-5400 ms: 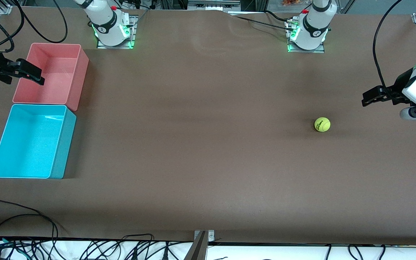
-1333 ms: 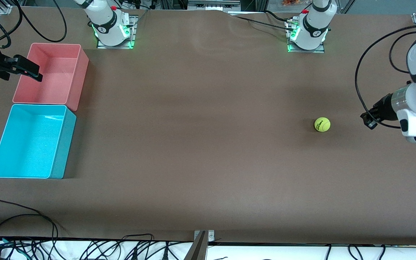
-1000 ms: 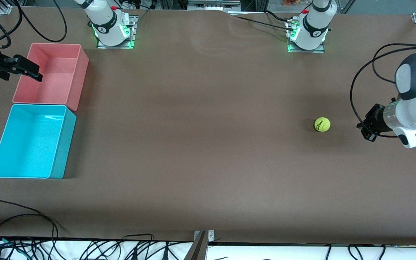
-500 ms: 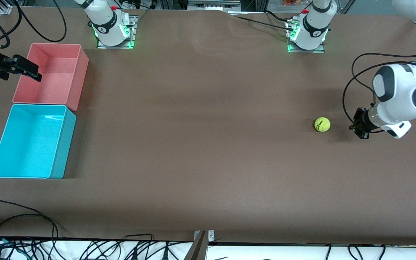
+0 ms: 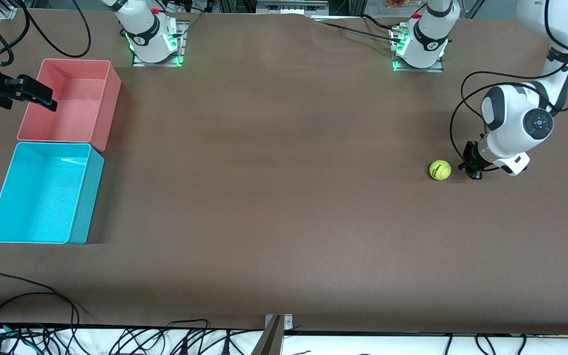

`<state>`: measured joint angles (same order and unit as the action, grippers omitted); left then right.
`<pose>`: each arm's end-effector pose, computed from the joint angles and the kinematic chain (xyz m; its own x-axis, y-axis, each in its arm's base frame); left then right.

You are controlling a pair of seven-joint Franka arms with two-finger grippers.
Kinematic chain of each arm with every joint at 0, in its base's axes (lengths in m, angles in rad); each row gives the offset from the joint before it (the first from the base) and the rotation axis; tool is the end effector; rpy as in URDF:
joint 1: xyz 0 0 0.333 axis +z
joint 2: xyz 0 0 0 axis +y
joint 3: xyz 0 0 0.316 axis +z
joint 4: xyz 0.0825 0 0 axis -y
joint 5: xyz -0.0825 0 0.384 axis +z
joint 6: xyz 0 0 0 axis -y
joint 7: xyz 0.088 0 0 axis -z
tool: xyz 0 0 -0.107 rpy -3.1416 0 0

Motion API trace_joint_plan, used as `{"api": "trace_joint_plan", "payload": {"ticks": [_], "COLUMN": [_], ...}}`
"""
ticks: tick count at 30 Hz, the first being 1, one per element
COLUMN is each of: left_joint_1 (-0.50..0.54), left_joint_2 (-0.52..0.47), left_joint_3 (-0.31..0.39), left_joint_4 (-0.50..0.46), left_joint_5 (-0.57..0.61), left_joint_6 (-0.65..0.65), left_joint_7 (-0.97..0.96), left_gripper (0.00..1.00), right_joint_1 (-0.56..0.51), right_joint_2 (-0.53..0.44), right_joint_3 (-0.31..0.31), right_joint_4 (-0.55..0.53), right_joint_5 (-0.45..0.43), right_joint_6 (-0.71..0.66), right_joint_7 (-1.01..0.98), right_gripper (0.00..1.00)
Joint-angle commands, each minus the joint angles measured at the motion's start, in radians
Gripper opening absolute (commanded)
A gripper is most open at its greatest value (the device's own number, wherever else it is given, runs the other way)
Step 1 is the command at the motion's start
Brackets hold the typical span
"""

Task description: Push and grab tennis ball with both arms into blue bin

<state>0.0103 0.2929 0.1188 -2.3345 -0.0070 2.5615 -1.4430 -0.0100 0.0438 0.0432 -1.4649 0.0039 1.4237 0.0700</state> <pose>0.5074 0.0678 0.2065 -0.0026 0.9997 0.0224 0.9977 0.0041 -0.0671 0.5527 0.0182 0.6372 0.9957 -0.0362 -0.0851 -0.0363 -0.9993 0.0002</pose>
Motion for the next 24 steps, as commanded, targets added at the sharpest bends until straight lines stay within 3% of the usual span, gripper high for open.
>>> {"api": "trace_joint_plan", "payload": {"ticks": [1,10,19,24], "left_joint_1": [-0.004,0.008,0.129,0.152], "left_joint_2": [0.043,0.057,0.061,0.057], "left_joint_3": [0.002,0.005,0.005,0.004], "left_joint_4": [0.003,0.004,0.009,0.012], "left_joint_5": [0.001,0.031,0.245,0.274], "left_joint_6": [0.051,0.057,0.065,0.065], "left_joint_7": [-0.014,0.003,0.001,0.000], "left_gripper": [0.00,0.00,0.00,0.00], "right_joint_1": [-0.005,-0.005,-0.005,-0.005], "right_joint_2": [-0.002,-0.002,-0.002,-0.002], "right_joint_3": [0.009,0.011,0.012,0.014], "right_joint_4": [0.020,0.020,0.020,0.020], "right_joint_5": [-0.010,-0.010,-0.010,-0.010], "right_joint_6": [-0.025,-0.025,-0.025,-0.026], "right_joint_7": [-0.007,-0.007,-0.007,-0.007], "right_gripper": [1.00,1.00,1.00,1.00]}}
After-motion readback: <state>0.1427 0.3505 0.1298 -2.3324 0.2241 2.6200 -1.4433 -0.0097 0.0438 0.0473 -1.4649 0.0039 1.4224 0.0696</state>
